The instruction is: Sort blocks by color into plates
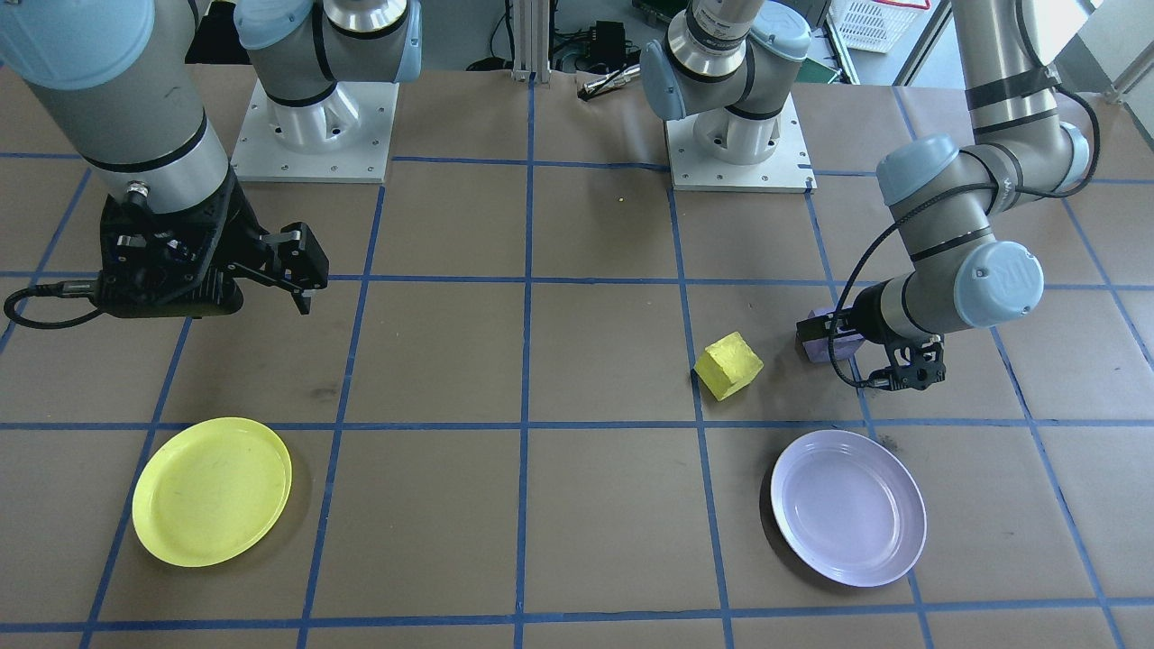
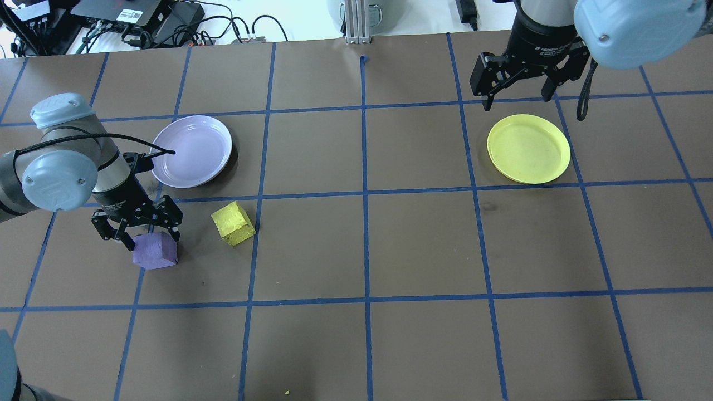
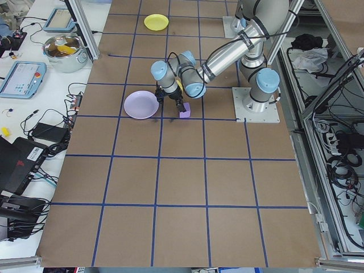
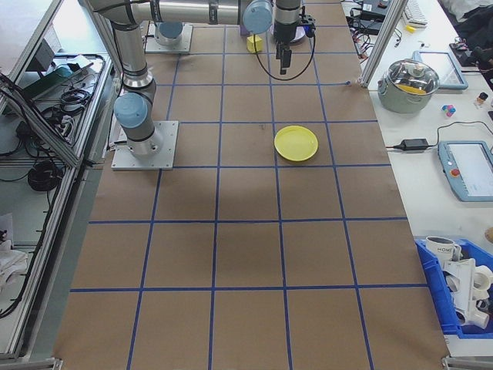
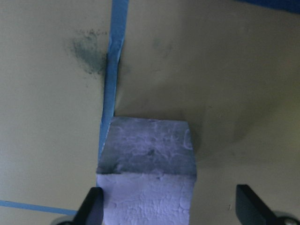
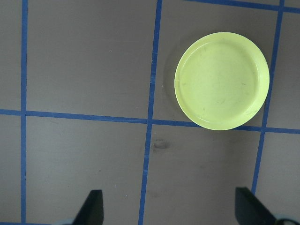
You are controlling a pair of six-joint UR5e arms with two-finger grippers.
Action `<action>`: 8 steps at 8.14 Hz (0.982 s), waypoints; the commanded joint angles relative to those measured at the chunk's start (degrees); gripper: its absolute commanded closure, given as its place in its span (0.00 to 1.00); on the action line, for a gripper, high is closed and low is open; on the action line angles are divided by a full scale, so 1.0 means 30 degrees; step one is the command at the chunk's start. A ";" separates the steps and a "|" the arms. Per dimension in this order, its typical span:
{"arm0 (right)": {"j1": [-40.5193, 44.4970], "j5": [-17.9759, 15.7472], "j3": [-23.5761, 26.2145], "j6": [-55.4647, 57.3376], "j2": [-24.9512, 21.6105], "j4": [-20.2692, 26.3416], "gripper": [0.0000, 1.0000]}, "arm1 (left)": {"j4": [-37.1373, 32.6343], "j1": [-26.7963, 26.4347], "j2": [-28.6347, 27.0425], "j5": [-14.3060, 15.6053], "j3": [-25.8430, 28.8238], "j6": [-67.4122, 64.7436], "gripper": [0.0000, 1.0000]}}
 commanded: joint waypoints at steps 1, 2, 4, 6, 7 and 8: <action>-0.0009 0.0035 0.0063 -0.0515 0.0002 -0.0030 0.00 | -0.0028 0.0008 -0.0352 0.0781 -0.0028 0.0038 0.01; 0.0020 0.0150 0.0179 -0.1098 0.0031 0.0116 0.00 | -0.0028 0.0008 -0.0382 0.0961 -0.0202 0.0038 0.01; 0.0020 0.0297 0.0764 -0.1045 -0.0086 -0.0058 0.00 | 0.0002 0.0008 -0.0383 0.0962 -0.0291 0.0038 0.07; 0.0020 0.0063 0.0795 -0.1250 -0.0086 -0.0058 0.00 | 0.0031 0.0008 -0.0412 0.0933 -0.0262 0.0038 0.50; 0.0020 0.0034 0.0795 -0.1250 -0.0086 -0.0029 0.00 | 0.0002 0.0008 -0.0412 0.0962 -0.0233 0.0038 0.61; 0.0020 0.0034 0.0766 -0.1279 -0.0086 -0.0029 0.00 | -0.0201 -0.0021 -0.0209 0.1020 -0.0117 -0.0078 0.64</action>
